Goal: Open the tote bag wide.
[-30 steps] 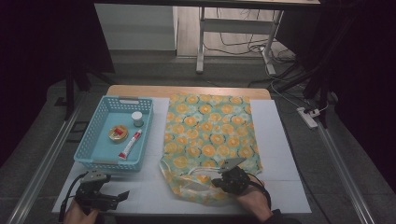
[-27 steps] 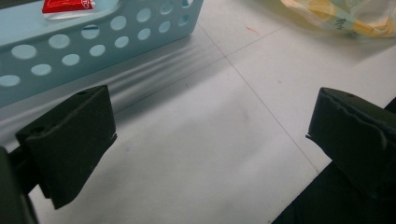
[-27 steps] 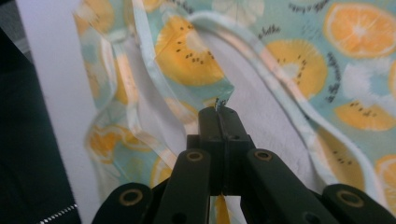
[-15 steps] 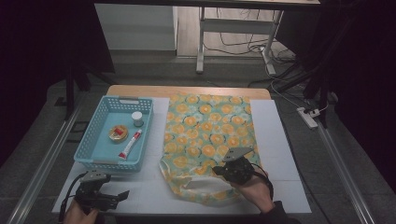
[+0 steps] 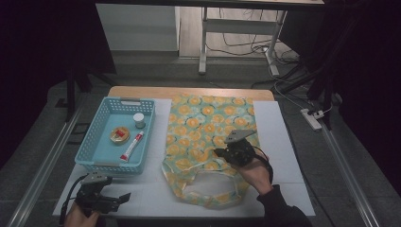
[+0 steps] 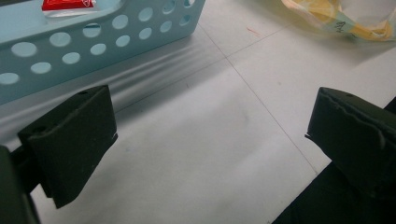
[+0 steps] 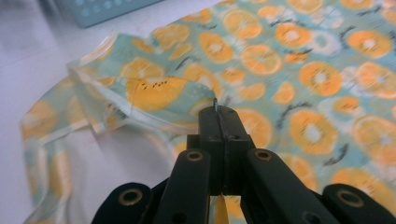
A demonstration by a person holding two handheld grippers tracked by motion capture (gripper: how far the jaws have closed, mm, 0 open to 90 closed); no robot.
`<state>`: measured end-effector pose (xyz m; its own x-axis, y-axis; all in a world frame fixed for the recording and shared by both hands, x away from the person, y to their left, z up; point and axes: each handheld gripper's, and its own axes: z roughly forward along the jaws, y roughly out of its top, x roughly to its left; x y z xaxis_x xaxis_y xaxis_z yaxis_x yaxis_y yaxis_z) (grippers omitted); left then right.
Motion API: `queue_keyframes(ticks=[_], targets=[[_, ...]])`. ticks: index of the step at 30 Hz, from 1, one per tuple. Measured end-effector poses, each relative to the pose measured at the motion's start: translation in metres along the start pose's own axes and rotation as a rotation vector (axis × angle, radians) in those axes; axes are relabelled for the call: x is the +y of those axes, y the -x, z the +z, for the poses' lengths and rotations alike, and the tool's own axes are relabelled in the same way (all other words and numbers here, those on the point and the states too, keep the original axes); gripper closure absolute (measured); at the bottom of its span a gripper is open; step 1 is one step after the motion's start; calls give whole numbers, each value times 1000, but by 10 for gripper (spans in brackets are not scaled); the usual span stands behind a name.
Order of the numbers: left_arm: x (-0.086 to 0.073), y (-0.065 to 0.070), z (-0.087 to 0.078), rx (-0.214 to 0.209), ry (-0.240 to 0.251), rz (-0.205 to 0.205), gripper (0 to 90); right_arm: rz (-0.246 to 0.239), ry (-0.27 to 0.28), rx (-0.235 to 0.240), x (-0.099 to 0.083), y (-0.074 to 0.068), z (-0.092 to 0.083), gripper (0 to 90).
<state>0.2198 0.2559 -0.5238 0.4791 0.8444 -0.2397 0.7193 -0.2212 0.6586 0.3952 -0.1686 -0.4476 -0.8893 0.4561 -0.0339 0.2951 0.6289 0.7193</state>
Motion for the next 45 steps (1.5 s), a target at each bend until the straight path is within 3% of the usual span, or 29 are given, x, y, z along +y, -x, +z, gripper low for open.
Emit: queue_keyframes(ticks=[13, 23, 37, 45], targets=[[0, -1, 0, -5, 1, -3, 20, 20, 22, -39, 31, 37, 17, 897], [0, -2, 0, -8, 2, -9, 24, 37, 19, -75, 45, 64, 34, 897], [0, -2, 0, -8, 0, -11, 29, 56, 10, -121, 52, 92, 59, 896], [0, -2, 0, -9, 1, -11, 30, 73, -28, -125, 40, 103, 86, 895]])
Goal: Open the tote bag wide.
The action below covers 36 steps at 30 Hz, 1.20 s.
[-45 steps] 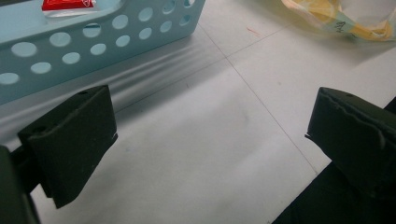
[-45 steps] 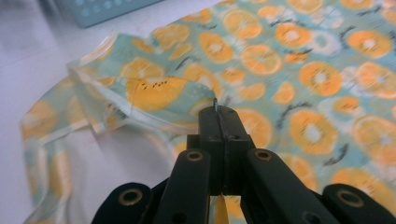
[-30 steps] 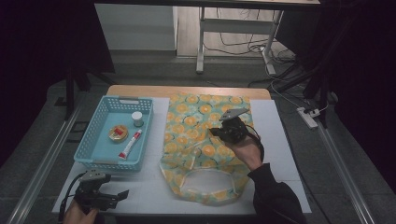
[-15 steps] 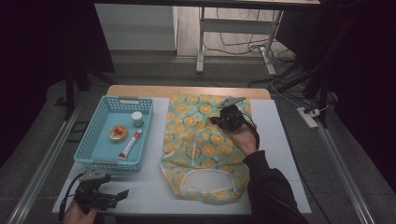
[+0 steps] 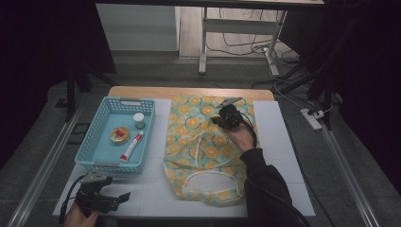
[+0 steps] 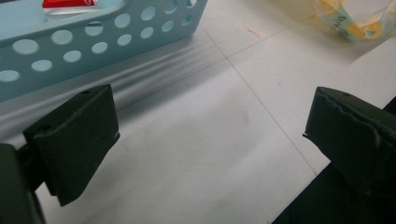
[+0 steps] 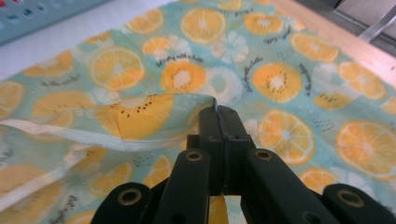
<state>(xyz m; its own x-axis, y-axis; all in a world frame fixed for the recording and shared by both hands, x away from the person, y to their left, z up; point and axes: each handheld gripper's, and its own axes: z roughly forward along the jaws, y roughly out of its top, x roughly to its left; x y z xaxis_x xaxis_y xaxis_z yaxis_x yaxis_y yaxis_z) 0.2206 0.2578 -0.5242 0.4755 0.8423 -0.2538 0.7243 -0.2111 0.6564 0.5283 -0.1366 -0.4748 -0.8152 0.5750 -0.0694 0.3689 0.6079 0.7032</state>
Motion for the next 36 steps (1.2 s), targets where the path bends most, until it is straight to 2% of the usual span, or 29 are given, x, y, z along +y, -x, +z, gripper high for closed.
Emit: queue_keyframes(ticks=[9, 15, 19, 21, 23, 26, 28, 33, 36], targets=[[0, 0, 0, 0, -1, 2, 31, 16, -63, -3, -20, 1, 27, 890], [0, 0, 0, 1, 0, 2, 32, 29, -77, -2, -28, 2, 31, 834], [0, 0, 0, 1, -2, 1, 33, 65, -20, 2, -25, 5, 18, 712], [0, 0, 0, 2, -2, 1, 33, 87, -19, 20, -23, 6, 12, 638], [0, 0, 0, 2, -2, 1, 33, 83, -7, 18, -21, 5, 4, 588], [0, 0, 0, 3, -3, 0, 33, 95, -1, 54, -20, 2, -6, 502], [0, 0, 0, 3, -3, -1, 33, 86, 13, 58, -19, -2, -13, 454], [0, 0, 1, 3, -4, -2, 34, 87, 35, 109, -21, -13, -29, 378], [0, 0, 1, 3, -4, -2, 34, 77, 22, 130, -22, -20, -35, 301]])
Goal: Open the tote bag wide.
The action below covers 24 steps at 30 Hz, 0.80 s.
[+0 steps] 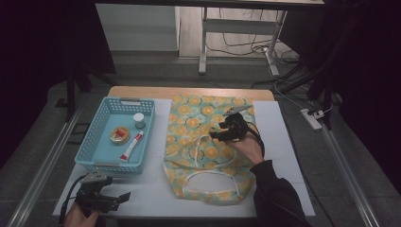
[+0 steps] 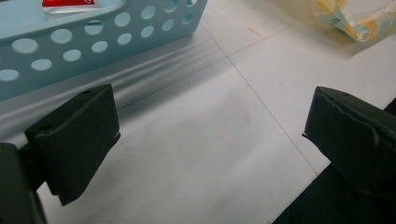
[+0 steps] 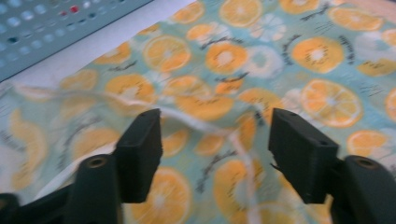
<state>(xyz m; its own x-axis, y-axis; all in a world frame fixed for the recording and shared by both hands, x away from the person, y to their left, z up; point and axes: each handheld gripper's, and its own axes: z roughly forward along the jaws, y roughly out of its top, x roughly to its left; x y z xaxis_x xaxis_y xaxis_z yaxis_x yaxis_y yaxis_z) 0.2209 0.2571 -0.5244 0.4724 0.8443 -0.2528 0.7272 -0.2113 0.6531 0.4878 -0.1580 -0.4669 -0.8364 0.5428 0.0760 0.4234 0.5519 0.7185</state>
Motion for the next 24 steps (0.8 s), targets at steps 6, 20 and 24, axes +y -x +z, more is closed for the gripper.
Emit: queue_keyframes(ticks=[6, 20, 24], targets=[[0, 0, 0, 1, -1, 1, 34, -6, -22, 1, -10, -15, -8, 125], [0, 1, 0, 2, 0, 5, 35, -64, -130, 13, -48, -39, 0, 0], [0, 1, 0, 1, -1, 8, 35, -77, -167, 1, -58, -42, 10, 0]])
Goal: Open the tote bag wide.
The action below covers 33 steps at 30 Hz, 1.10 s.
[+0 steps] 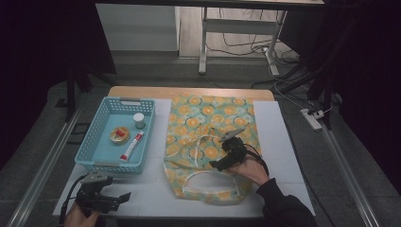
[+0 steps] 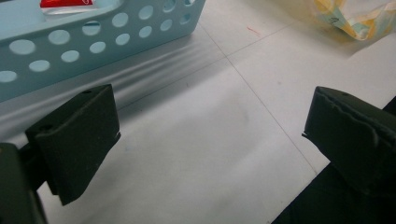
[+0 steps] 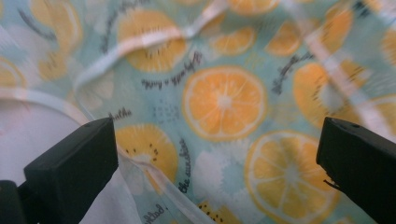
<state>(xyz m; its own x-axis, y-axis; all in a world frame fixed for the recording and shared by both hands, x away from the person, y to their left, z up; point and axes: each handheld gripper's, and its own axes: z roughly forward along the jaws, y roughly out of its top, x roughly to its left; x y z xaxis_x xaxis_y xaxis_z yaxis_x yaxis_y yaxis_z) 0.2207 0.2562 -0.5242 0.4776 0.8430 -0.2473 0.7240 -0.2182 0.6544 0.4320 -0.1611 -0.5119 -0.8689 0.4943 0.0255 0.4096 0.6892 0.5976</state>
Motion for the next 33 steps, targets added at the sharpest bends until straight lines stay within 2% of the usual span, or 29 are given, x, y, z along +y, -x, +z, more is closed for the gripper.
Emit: queue_keyframes(ticks=[2, 6, 8, 10, 16, 27, 33], targets=[[0, 0, 0, 0, 0, 1, 35, -16, -15, -6, -2, -2, 6, 0], [0, 0, 0, -1, 1, 2, 36, -52, -33, 21, -5, -7, 14, 0], [0, 0, 0, -2, 1, 2, 36, -88, -41, 8, -5, -11, 15, 0], [0, 0, 0, -2, -2, 5, 36, -99, -42, 4, -5, -11, 15, 5], [0, 0, 0, -2, -5, 7, 36, -106, -23, 3, -5, -9, 12, 144], [0, 0, 1, -1, -6, 9, 38, -135, -6, 26, -3, -13, 6, 566], [0, 0, 1, -1, -6, 9, 38, -152, -6, 33, -3, -15, 5, 826]])
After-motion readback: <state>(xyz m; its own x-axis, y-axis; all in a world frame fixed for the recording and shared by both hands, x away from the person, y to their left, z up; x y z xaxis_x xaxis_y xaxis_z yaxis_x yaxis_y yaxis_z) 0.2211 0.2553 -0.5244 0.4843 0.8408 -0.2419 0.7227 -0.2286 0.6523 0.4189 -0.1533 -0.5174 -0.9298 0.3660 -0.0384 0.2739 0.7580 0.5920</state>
